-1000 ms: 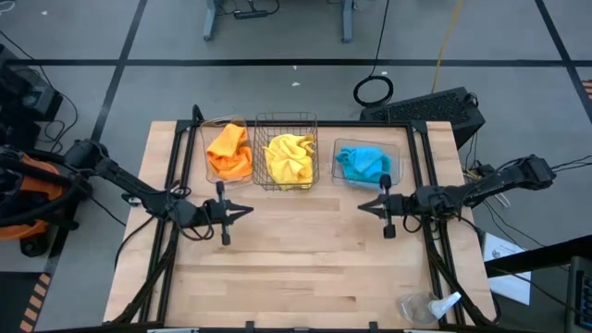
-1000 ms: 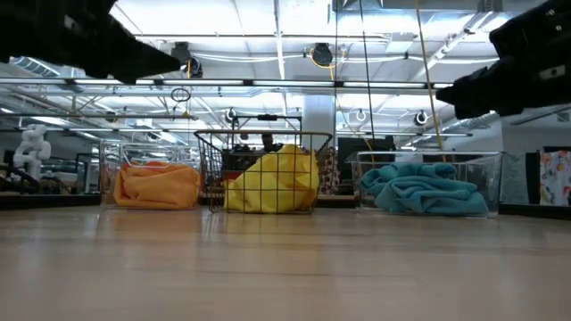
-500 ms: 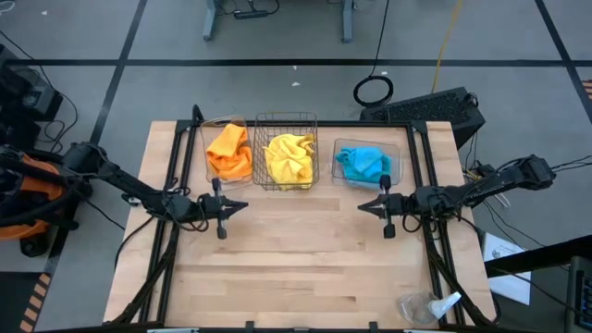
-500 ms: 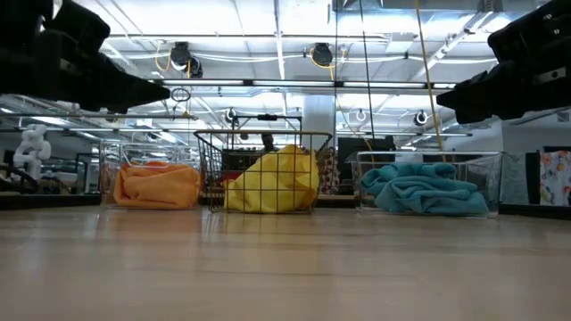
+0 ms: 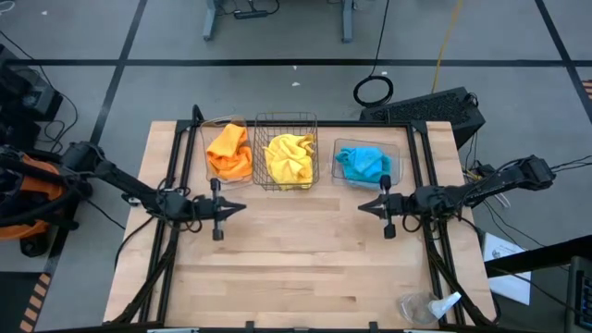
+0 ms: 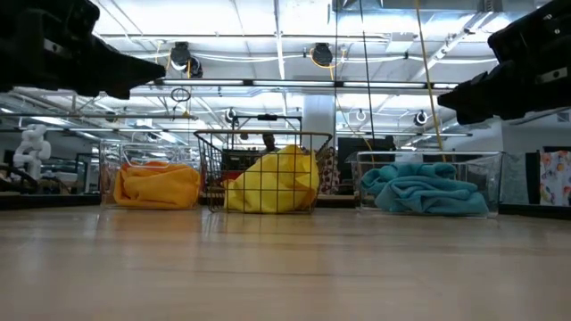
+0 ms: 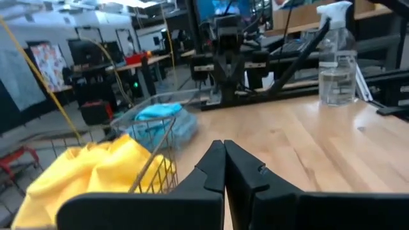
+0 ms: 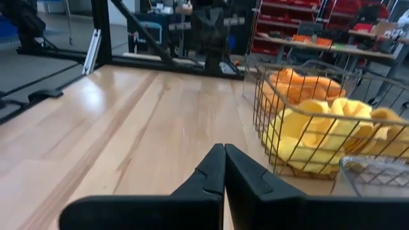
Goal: Sort microfiber towel by color & place in baskets
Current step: Return to Home Position
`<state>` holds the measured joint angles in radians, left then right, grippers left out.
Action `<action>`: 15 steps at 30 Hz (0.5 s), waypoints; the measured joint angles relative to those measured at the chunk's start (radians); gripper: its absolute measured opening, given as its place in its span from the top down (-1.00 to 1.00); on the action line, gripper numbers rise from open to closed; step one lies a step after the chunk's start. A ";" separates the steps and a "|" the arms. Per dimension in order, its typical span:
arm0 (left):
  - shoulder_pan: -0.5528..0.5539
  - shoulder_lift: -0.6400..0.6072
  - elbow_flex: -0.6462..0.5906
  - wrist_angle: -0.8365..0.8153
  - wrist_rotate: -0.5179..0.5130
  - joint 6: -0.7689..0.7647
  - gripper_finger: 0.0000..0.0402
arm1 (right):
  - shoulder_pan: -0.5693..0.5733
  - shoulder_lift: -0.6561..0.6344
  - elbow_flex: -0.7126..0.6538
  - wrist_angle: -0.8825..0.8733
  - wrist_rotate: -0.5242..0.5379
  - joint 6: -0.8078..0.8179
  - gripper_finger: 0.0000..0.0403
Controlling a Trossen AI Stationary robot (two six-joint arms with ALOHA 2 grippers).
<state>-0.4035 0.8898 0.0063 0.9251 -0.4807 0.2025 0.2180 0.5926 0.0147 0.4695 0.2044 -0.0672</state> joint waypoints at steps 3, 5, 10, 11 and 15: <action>-0.005 -0.058 0.000 -0.031 0.000 0.045 0.99 | 0.000 0.000 0.000 -0.031 -0.001 0.000 1.00; -0.005 -0.100 0.000 -0.065 -0.001 0.053 0.99 | 0.000 0.000 0.000 -0.034 -0.001 -0.002 1.00; -0.005 -0.201 0.000 -0.173 -0.002 0.045 0.99 | 0.000 -0.040 0.000 -0.030 0.002 -0.024 1.00; -0.005 -0.221 0.000 -0.196 -0.002 0.041 0.99 | 0.000 -0.053 0.000 -0.039 0.002 -0.024 1.00; -0.005 -0.294 -0.001 -0.270 -0.007 0.040 0.99 | 0.000 -0.115 0.000 -0.097 0.002 -0.026 1.00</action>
<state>-0.4080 0.5955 0.0057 0.6550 -0.4877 0.2424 0.2180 0.4773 0.0147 0.3727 0.2064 -0.0933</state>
